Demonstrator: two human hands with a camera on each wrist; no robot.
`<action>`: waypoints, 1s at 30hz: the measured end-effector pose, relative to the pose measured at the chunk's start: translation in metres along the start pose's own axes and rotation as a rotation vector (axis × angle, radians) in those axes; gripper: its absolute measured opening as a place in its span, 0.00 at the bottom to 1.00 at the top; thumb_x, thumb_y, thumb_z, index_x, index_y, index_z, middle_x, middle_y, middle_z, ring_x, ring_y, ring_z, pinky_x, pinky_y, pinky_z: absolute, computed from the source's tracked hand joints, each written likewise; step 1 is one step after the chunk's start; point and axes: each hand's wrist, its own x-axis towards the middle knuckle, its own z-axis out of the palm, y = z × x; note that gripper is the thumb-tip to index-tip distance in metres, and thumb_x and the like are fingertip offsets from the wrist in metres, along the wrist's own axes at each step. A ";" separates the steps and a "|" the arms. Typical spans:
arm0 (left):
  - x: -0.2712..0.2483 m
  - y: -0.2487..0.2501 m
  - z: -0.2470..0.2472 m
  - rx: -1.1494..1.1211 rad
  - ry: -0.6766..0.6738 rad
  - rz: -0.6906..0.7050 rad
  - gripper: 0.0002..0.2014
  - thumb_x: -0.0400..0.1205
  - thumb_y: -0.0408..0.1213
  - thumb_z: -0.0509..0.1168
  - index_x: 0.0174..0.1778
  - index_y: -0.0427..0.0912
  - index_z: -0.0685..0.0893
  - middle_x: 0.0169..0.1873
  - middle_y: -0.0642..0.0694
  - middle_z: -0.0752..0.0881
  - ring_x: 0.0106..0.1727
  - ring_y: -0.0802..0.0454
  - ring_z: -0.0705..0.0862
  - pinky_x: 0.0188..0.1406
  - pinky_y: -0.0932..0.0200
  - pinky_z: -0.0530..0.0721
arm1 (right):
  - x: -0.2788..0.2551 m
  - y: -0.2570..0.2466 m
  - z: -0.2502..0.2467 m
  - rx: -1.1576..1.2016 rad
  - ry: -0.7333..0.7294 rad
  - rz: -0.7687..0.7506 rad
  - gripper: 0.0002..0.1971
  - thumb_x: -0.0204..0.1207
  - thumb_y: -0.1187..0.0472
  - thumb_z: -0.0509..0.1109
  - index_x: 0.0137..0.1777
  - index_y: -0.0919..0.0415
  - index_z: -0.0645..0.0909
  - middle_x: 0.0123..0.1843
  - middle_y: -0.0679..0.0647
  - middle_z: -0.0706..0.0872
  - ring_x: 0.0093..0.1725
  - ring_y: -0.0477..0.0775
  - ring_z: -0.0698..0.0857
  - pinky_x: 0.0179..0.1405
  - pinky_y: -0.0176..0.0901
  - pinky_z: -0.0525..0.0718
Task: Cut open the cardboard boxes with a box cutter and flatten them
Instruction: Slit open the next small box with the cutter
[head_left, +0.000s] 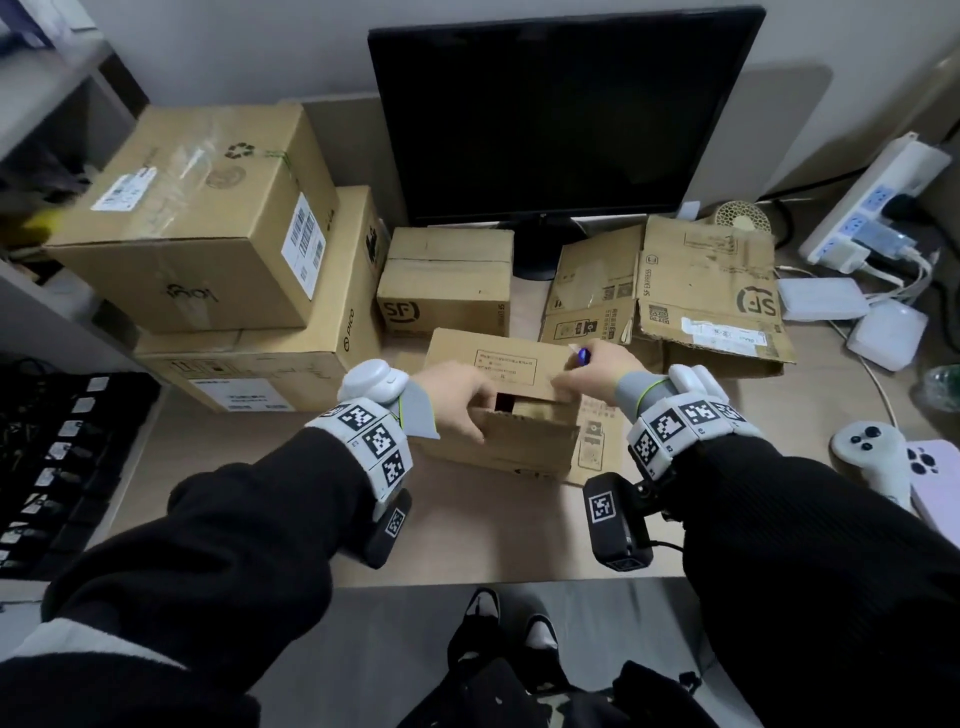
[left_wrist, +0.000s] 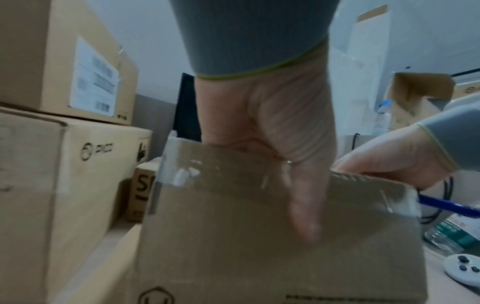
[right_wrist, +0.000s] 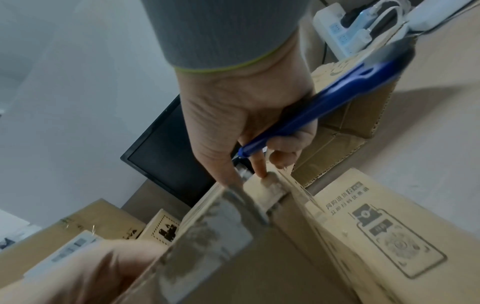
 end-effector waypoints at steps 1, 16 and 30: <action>-0.003 -0.001 0.001 -0.093 -0.072 -0.044 0.15 0.73 0.52 0.75 0.37 0.45 0.80 0.34 0.50 0.79 0.37 0.50 0.77 0.32 0.60 0.69 | -0.001 -0.001 0.000 -0.054 0.004 -0.010 0.22 0.68 0.52 0.75 0.59 0.59 0.74 0.56 0.57 0.80 0.47 0.57 0.81 0.40 0.44 0.79; -0.011 -0.012 0.033 -0.083 -0.021 -0.160 0.17 0.75 0.45 0.70 0.60 0.57 0.87 0.82 0.48 0.54 0.78 0.43 0.51 0.74 0.46 0.58 | 0.011 -0.001 0.020 -0.297 0.110 -0.201 0.32 0.65 0.35 0.73 0.62 0.56 0.79 0.55 0.56 0.79 0.51 0.57 0.81 0.48 0.43 0.80; 0.021 -0.024 0.062 -0.275 0.307 -0.464 0.33 0.69 0.47 0.75 0.62 0.40 0.64 0.64 0.41 0.65 0.59 0.37 0.74 0.58 0.47 0.76 | 0.012 -0.014 0.008 0.371 0.301 0.099 0.28 0.80 0.40 0.61 0.62 0.66 0.71 0.49 0.58 0.86 0.47 0.56 0.84 0.44 0.43 0.76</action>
